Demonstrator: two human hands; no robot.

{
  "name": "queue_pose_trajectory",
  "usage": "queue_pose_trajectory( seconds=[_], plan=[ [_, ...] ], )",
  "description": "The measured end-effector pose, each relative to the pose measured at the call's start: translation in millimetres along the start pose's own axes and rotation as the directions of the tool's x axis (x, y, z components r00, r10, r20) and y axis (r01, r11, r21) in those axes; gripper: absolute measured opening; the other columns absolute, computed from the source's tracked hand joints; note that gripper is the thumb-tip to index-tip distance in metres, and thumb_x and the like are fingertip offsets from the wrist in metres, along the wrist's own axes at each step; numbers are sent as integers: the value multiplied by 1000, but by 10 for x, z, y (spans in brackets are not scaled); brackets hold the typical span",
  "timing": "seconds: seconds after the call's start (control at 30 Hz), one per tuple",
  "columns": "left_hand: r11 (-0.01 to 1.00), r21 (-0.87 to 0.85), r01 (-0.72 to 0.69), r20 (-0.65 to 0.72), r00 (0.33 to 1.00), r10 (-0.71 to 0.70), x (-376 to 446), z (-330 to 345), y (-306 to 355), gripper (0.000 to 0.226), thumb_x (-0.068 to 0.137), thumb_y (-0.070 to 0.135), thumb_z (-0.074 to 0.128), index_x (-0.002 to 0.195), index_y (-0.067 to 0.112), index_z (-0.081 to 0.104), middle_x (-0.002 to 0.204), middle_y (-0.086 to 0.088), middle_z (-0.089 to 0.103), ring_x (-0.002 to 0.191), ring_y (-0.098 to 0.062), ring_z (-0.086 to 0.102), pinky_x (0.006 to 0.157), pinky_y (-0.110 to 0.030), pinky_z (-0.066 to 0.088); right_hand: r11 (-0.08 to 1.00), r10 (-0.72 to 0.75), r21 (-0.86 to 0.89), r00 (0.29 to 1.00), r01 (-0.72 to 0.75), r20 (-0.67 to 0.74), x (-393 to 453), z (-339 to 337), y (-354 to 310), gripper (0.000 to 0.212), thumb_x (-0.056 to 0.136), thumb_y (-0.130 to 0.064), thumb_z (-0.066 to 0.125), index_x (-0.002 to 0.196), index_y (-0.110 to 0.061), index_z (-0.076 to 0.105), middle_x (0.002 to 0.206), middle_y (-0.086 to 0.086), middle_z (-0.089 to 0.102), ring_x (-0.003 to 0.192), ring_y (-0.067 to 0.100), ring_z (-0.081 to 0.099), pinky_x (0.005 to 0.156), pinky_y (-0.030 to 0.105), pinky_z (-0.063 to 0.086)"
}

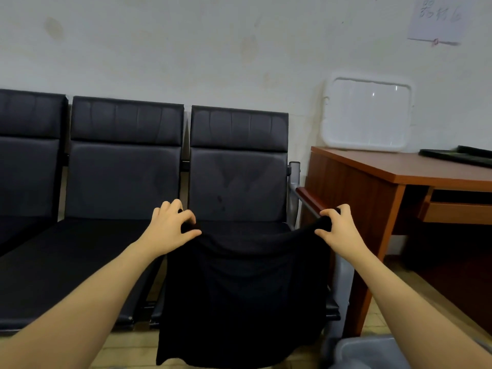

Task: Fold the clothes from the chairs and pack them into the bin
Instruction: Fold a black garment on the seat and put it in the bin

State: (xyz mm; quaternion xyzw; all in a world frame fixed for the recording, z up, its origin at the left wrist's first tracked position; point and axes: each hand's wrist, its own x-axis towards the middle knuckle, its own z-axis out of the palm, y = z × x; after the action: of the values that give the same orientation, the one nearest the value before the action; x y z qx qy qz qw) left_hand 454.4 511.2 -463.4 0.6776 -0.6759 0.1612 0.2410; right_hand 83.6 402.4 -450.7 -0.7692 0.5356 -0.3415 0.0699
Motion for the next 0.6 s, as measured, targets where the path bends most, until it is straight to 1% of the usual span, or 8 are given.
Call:
queue_pose_trajectory(
  seconds=[0.07,0.13,0.2,0.27,0.37,0.43,0.5,0.6],
  plan=[
    [980,187,-67,82,995,52,-19,56,-67,33,85,53,58,99,24,64,101,4,34,94,-15,32,85,-29,29,997,-27,-77,999,25,-23,0,36,45,35,87,-21,67,118,-10,58,114,0,36,89,10,47,75,24,47],
    [973,218,-71,44,997,63,-33,116,-79,29,85,44,65,95,16,66,101,-1,39,92,-19,37,80,-30,31,992,-49,-118,998,46,-26,-12,82,82,23,89,-23,65,107,-10,64,103,-3,38,81,9,47,65,20,39],
    [980,196,-27,-33,999,34,-30,197,-70,24,77,29,77,83,8,66,91,-8,47,79,-25,44,68,-35,38,992,-52,-115,998,48,-35,-32,139,107,18,89,-22,65,101,-9,67,98,-3,40,84,11,45,69,20,38],
    [985,173,17,-90,996,-2,-33,260,-50,24,70,19,83,75,5,64,82,-12,50,66,-28,47,57,-34,40,989,-70,-137,992,55,-104,-57,192,135,14,86,-18,68,95,-8,70,101,0,44,94,15,42,82,27,38],
    [988,151,26,-166,986,0,-70,329,-36,21,73,13,80,77,4,61,80,-13,54,62,-29,49,53,-33,39,971,-147,-211,974,110,-170,-60,238,170,3,82,-7,70,85,-7,67,107,9,55,101,29,49,91,39,37],
    [993,100,65,-181,982,-46,-88,338,-36,14,85,15,69,84,5,59,80,-9,55,65,-28,51,57,-35,39,987,-122,-115,987,109,-106,-70,240,148,11,88,-1,59,81,-9,55,92,6,57,86,27,54,75,32,42],
    [988,-38,147,-139,979,-150,-95,307,-20,17,96,22,52,91,6,53,82,-5,53,69,-24,52,61,-35,41,994,-1,107,1000,4,-30,-81,239,106,14,95,-2,47,83,-10,47,79,7,52,67,19,50,59,29,38],
    [964,-193,183,-69,978,-199,-106,227,27,20,99,27,45,93,9,48,84,-3,51,70,-21,54,65,-37,47,965,87,253,995,-72,-49,-107,249,85,11,96,-4,45,91,-14,45,91,9,52,79,20,49,68,28,37]
  ],
)
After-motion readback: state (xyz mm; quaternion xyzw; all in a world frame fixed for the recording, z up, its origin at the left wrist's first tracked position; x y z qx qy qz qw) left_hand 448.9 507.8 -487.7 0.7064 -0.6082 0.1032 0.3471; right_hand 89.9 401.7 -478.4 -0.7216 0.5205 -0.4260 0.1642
